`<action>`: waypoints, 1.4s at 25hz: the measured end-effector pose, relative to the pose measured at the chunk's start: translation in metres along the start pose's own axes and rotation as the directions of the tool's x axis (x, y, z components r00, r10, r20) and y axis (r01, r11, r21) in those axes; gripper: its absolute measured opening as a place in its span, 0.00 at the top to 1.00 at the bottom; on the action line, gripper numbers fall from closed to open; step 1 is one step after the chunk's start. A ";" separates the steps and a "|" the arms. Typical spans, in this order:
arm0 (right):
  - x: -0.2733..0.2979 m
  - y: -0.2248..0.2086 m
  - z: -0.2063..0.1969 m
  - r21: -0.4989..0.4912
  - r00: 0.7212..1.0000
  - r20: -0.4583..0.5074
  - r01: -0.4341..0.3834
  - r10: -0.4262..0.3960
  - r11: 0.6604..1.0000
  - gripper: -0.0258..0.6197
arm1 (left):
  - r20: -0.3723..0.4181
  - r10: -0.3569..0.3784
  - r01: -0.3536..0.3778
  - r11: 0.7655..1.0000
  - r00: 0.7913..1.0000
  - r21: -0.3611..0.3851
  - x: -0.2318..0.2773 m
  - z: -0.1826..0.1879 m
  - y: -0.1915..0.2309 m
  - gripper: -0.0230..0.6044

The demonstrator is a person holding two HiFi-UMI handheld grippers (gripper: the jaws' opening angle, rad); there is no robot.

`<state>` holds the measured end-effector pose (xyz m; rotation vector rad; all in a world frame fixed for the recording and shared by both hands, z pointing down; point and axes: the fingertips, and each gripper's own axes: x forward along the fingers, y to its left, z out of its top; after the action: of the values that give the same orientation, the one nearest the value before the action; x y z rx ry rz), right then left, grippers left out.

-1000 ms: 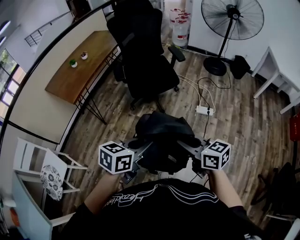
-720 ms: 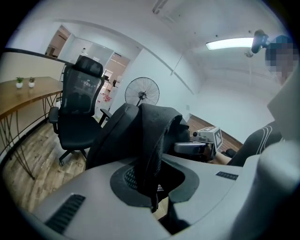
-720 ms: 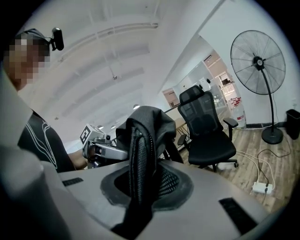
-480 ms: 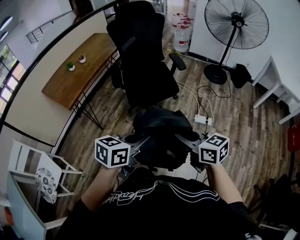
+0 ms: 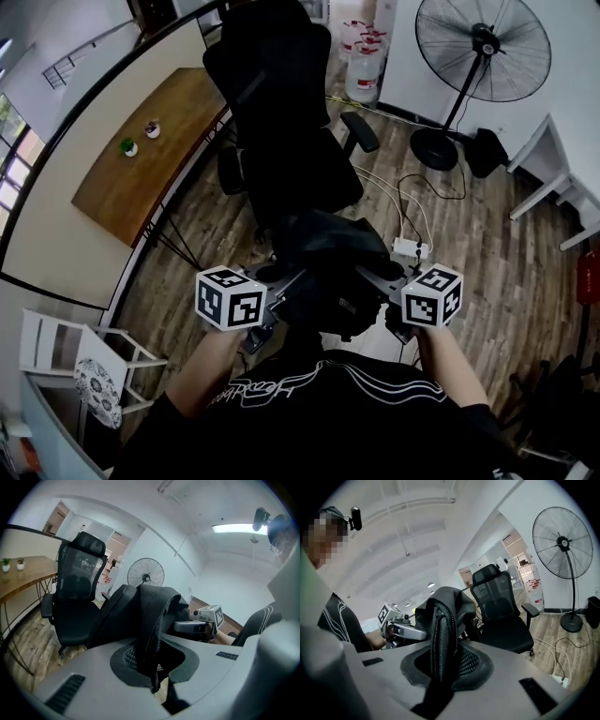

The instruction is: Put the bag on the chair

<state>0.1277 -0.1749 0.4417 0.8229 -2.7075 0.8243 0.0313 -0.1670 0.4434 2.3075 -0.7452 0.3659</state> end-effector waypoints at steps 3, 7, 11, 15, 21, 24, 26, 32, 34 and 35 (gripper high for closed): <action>0.021 -0.024 0.015 0.016 1.000 -0.008 0.025 -0.025 1.000 0.88 | -0.017 -0.017 0.017 1.000 1.000 -0.012 0.014 0.019 0.028 0.89; 0.055 -0.053 0.037 0.032 0.999 -0.020 0.050 -0.049 0.998 0.88 | -0.042 -0.031 0.030 0.999 0.999 -0.026 0.028 0.046 0.070 0.89; 0.088 -0.078 0.064 0.049 0.998 -0.032 0.059 -0.058 0.997 0.88 | -0.047 -0.048 0.047 0.998 0.998 -0.037 0.037 0.078 0.108 0.89; 0.120 -0.103 0.089 0.050 0.997 -0.034 0.070 -0.068 0.996 0.88 | -0.043 -0.060 0.058 0.998 0.997 -0.036 0.046 0.108 0.144 0.89; 0.159 -0.133 0.120 0.022 0.997 -0.035 0.076 -0.075 0.997 0.88 | -0.026 -0.058 0.057 0.998 0.998 -0.026 0.056 0.144 0.187 0.89; 0.173 -0.147 0.134 0.011 0.996 -0.028 0.084 -0.084 0.996 0.88 | -0.019 -0.047 0.047 0.999 0.999 -0.018 0.061 0.159 0.205 0.89; 0.184 -0.156 0.142 0.004 0.996 -0.025 0.087 -0.086 0.996 0.88 | -0.016 -0.038 0.038 0.999 0.999 -0.014 0.064 0.169 0.216 0.89; 0.217 -0.190 0.167 -0.003 0.997 -0.046 0.060 -0.060 0.998 0.88 | -0.008 0.012 -0.012 1.000 1.000 -0.025 0.078 0.199 0.251 0.89; 0.229 -0.201 0.176 -0.006 0.997 -0.056 0.048 -0.048 0.999 0.88 | -0.001 0.032 -0.032 0.999 1.000 -0.032 0.081 0.209 0.264 0.89; 0.236 -0.205 0.180 -0.008 0.997 -0.060 0.041 -0.041 0.999 0.88 | 0.002 0.040 -0.040 0.999 0.999 -0.037 0.082 0.214 0.271 0.89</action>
<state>0.0439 -0.5254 0.4644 0.8356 -2.6304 0.8177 -0.0542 -0.5105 0.4637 2.2620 -0.7946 0.3644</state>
